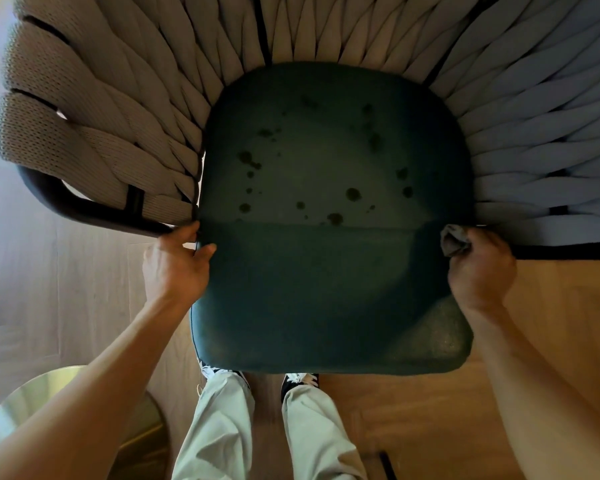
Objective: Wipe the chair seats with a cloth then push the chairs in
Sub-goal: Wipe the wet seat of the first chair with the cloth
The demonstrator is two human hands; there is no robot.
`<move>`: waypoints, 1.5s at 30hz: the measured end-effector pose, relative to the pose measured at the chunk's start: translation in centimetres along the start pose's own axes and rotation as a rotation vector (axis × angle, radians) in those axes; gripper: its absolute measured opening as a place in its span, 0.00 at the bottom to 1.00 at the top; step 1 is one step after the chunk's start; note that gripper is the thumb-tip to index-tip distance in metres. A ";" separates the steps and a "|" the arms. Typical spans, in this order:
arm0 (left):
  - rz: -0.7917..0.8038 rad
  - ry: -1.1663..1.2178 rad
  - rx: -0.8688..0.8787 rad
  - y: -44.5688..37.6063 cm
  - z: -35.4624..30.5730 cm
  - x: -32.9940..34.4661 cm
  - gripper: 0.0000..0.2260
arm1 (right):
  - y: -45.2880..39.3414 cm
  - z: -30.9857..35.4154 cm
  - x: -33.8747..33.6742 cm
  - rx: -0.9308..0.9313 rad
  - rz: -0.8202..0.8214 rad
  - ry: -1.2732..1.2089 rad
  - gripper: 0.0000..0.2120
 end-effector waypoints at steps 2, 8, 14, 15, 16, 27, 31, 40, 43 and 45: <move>-0.013 -0.016 0.003 0.0 -0.1 0.0 0.18 | 0.6 1.5 0.3 0.001 -0.007 -0.052 0.10; 0.001 -0.011 -0.014 -0.3 0.2 0.2 0.18 | 3.3 10.3 1.6 -0.185 0.015 -0.137 0.10; -0.004 0.066 -0.062 -0.4 0.3 -0.1 0.12 | 7.9 22.6 3.7 -0.327 0.119 -0.278 0.17; -0.010 0.090 -0.088 -0.6 0.3 -0.2 0.11 | 8.6 24.6 3.9 -0.323 0.153 -0.302 0.18; -0.010 0.109 -0.113 -0.8 0.2 -0.2 0.13 | 9.2 26.6 4.0 -0.325 0.173 -0.327 0.18; 0.061 0.125 -0.144 0.0 -1.6 -0.6 0.16 | 8.4 27.4 4.8 -0.437 0.149 -0.177 0.14; 0.051 0.035 -0.084 0.1 -1.9 -0.1 0.17 | 5.6 20.2 3.7 -0.396 0.136 -0.061 0.16; -0.001 -0.045 -0.023 -0.7 -2.0 0.9 0.21 | -0.2 5.3 0.1 -0.270 0.146 0.086 0.15; -0.002 -0.017 -0.034 -1.0 -1.9 1.0 0.22 | -2.0 1.8 -0.6 -0.143 0.145 0.112 0.12; -0.008 -0.024 -0.032 -1.0 -1.9 1.1 0.22 | -2.8 0.4 -0.9 -0.084 0.137 0.079 0.11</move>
Point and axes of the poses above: each hand's wrist, its own y-axis away from the middle knuckle, its own x-axis out of the palm, z = x × y, the point moved 1 cm from there along -y, towards the middle knuckle, and after that the axes turned 2 degrees about -z, right-handed, at the moved point
